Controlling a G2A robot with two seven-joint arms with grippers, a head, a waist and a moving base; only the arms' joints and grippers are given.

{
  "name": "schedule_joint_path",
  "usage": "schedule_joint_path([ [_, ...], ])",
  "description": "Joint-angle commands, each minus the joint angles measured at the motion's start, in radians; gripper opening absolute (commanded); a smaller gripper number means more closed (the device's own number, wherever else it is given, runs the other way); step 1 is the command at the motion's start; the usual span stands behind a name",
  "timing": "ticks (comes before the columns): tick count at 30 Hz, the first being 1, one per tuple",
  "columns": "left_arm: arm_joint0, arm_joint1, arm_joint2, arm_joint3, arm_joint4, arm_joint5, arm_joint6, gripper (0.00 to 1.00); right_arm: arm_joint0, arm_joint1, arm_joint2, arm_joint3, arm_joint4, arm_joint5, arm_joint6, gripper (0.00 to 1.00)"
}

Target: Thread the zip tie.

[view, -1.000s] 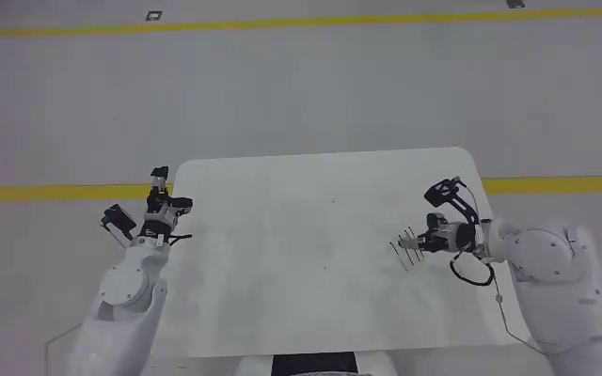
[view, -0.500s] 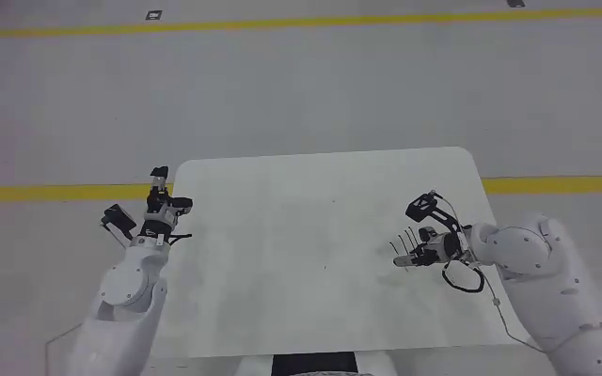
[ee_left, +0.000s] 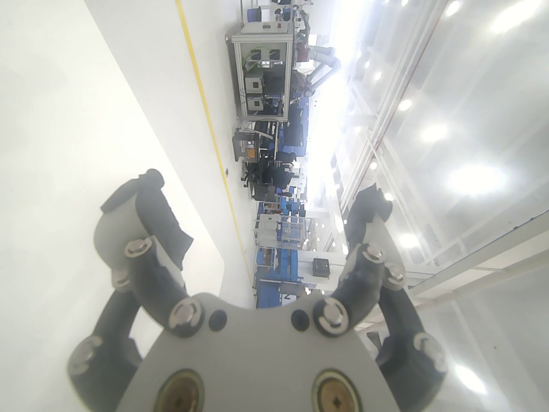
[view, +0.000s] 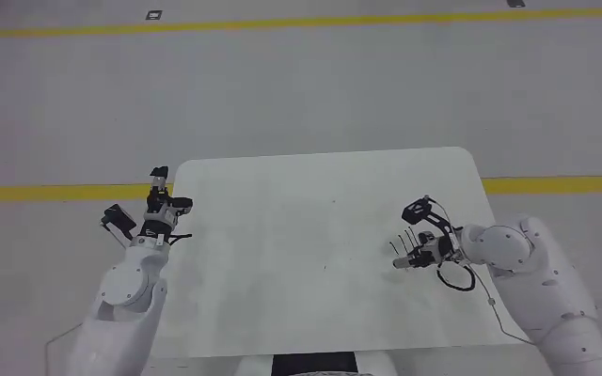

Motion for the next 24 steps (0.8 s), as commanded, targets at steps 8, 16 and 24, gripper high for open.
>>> schedule_joint_path([
  [8, 0.000, 0.000, 0.000, 0.000, 0.000, 0.000, 0.000, 1.00, 0.019, 0.000, -0.033, 0.026, 0.024, 0.000, -0.004, 1.00],
  [16, 0.000, 0.000, 0.000, 0.000, 0.000, 0.000, 0.000, 1.00, 0.022, 0.000, -0.066, 0.033, 0.014, 0.000, -0.058, 1.00],
  [24, 0.000, 0.000, 0.000, 0.000, 0.000, 0.000, 0.000, 1.00, 0.082, 0.003, -0.142, 0.096, 0.022, 0.000, -0.137, 1.00],
])
